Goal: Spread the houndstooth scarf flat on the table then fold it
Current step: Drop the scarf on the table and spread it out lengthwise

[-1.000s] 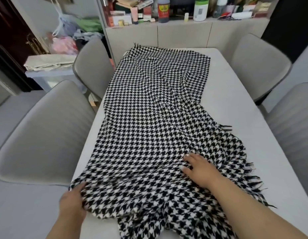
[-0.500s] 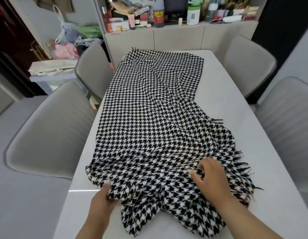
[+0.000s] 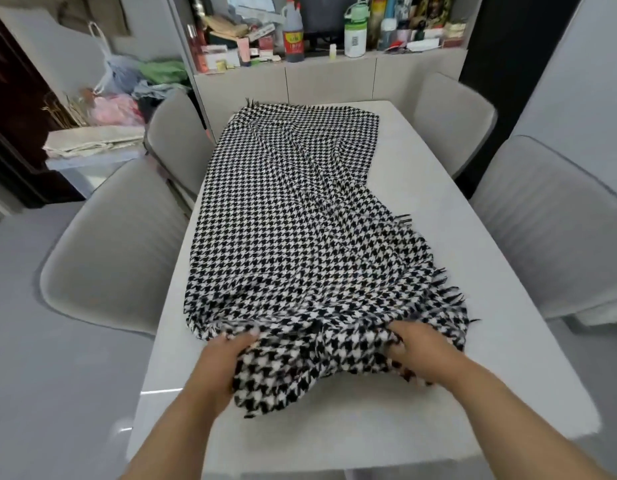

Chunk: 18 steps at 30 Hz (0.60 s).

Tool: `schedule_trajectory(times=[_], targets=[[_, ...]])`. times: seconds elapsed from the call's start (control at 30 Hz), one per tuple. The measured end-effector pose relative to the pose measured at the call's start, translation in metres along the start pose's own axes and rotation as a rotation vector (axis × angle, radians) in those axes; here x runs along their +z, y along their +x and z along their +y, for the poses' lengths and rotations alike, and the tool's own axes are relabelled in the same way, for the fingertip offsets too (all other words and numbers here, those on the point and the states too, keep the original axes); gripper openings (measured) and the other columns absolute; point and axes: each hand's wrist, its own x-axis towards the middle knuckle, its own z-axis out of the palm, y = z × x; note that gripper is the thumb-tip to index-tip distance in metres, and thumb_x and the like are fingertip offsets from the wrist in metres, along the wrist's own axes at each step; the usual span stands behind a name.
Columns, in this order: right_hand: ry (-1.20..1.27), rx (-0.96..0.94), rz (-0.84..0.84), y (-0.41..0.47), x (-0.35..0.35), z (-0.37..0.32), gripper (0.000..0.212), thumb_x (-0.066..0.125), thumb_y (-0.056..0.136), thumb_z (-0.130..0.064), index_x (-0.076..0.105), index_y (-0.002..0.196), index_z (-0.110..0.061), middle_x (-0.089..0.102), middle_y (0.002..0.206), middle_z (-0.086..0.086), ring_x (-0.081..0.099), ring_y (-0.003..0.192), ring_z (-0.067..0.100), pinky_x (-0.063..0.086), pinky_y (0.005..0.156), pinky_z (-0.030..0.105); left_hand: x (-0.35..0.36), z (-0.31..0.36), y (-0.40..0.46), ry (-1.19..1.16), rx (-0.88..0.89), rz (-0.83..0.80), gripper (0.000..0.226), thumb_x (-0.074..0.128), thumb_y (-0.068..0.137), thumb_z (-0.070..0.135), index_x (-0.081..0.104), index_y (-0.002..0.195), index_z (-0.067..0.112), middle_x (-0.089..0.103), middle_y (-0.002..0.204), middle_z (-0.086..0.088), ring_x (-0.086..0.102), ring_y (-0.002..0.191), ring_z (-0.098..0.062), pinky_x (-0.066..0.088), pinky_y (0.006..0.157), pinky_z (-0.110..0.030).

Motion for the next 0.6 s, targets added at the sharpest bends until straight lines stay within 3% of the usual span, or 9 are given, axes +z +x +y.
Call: schedule_trajectory(times=[0.07, 0.13, 0.17, 0.23, 0.3, 0.37, 0.43, 0.5, 0.6], targets=[[0.266, 0.041, 0.027, -0.004, -0.03, -0.014, 0.024, 0.054, 0.094, -0.044, 0.06, 0.105, -0.023, 0.059, 0.106, -0.006, 0.058, 0.098, 0.017, 0.046, 0.083, 0.028, -0.01, 0.03, -0.005, -0.224, 0.036, -0.058, 0.028, 0.055, 0.093, 0.024, 0.072, 0.101, 0.002, 0.074, 0.096, -0.019, 0.073, 0.082, -0.03, 0.054, 0.078, -0.041], [0.643, 0.133, 0.17, 0.001, -0.053, -0.021, 0.037, 0.054, 0.093, -0.045, 0.064, 0.111, -0.014, 0.062, 0.114, 0.001, 0.058, 0.109, 0.024, 0.043, 0.098, 0.036, -0.022, 0.059, 0.003, -0.519, 0.124, -0.09, 0.043, 0.047, 0.096, 0.038, 0.062, 0.115, 0.003, 0.067, 0.118, -0.02, 0.07, 0.096, -0.027, 0.055, 0.089, -0.046], [0.828, 0.187, 0.255, 0.008, -0.058, -0.02, 0.037, 0.055, 0.093, -0.044, 0.066, 0.107, -0.011, 0.066, 0.112, 0.006, 0.061, 0.106, 0.026, 0.045, 0.099, 0.04, -0.025, 0.069, 0.007, -0.646, 0.158, -0.082, 0.049, 0.043, 0.097, 0.043, 0.057, 0.117, 0.0, 0.063, 0.124, -0.021, 0.068, 0.101, -0.028, 0.056, 0.09, -0.044], [0.973, 0.336, 0.376, 0.022, -0.062, -0.016, 0.046, 0.052, 0.093, -0.048, 0.064, 0.107, -0.006, 0.067, 0.108, 0.013, 0.063, 0.1, 0.029, 0.049, 0.095, 0.043, -0.025, 0.063, 0.023, -0.683, 0.147, 0.019, 0.048, 0.039, 0.1, 0.043, 0.055, 0.108, -0.002, 0.061, 0.114, -0.021, 0.063, 0.11, -0.032, 0.057, 0.088, -0.042], [0.846, 0.455, 0.46, 0.031, -0.054, -0.009, 0.056, 0.046, 0.092, -0.055, 0.057, 0.102, -0.001, 0.063, 0.094, 0.012, 0.06, 0.092, 0.028, 0.048, 0.087, 0.038, -0.016, 0.036, 0.035, -0.523, 0.065, 0.145, 0.044, 0.039, 0.102, 0.04, 0.055, 0.11, 0.0, 0.058, 0.106, -0.018, 0.053, 0.12, -0.035, 0.047, 0.093, -0.043], [0.659, 0.486, 0.606, 0.027, -0.039, -0.005, 0.044, 0.046, 0.093, -0.052, 0.05, 0.09, -0.008, 0.053, 0.078, 0.003, 0.052, 0.081, 0.024, 0.04, 0.073, 0.033, -0.002, 0.005, 0.041, -0.424, -0.027, 0.203, 0.043, 0.043, 0.102, 0.036, 0.048, 0.123, -0.001, 0.053, 0.12, -0.024, 0.048, 0.122, -0.037, 0.042, 0.097, -0.045], [0.506, 0.458, 0.725, 0.019, -0.024, -0.008, 0.035, 0.051, 0.091, -0.049, 0.052, 0.09, -0.013, 0.056, 0.083, -0.001, 0.054, 0.079, 0.022, 0.037, 0.066, 0.032, 0.017, -0.015, 0.044, -0.392, -0.113, 0.187, 0.043, 0.046, 0.101, 0.032, 0.045, 0.127, -0.002, 0.051, 0.124, -0.026, 0.045, 0.128, -0.039, 0.04, 0.101, -0.045], [0.444, 0.377, 0.652, 0.023, -0.01, -0.011, 0.03, 0.053, 0.091, -0.047, 0.053, 0.09, -0.017, 0.059, 0.087, -0.002, 0.055, 0.075, 0.015, 0.037, 0.06, 0.031, 0.037, -0.019, 0.049, -0.35, -0.14, 0.133, 0.043, 0.047, 0.101, 0.03, 0.048, 0.125, -0.006, 0.054, 0.112, -0.022, 0.048, 0.127, -0.037, 0.039, 0.107, -0.043], [0.386, 0.371, 0.446, 0.039, -0.001, -0.013, 0.032, 0.055, 0.09, -0.048, 0.048, 0.1, -0.018, 0.06, 0.095, -0.001, 0.055, 0.079, 0.014, 0.04, 0.064, 0.03, 0.063, -0.012, 0.061, -0.241, -0.112, 0.055, 0.029, 0.053, 0.099, 0.026, 0.052, 0.091, -0.001, 0.055, 0.095, -0.01, 0.052, 0.105, -0.023, 0.04, 0.107, -0.036]])
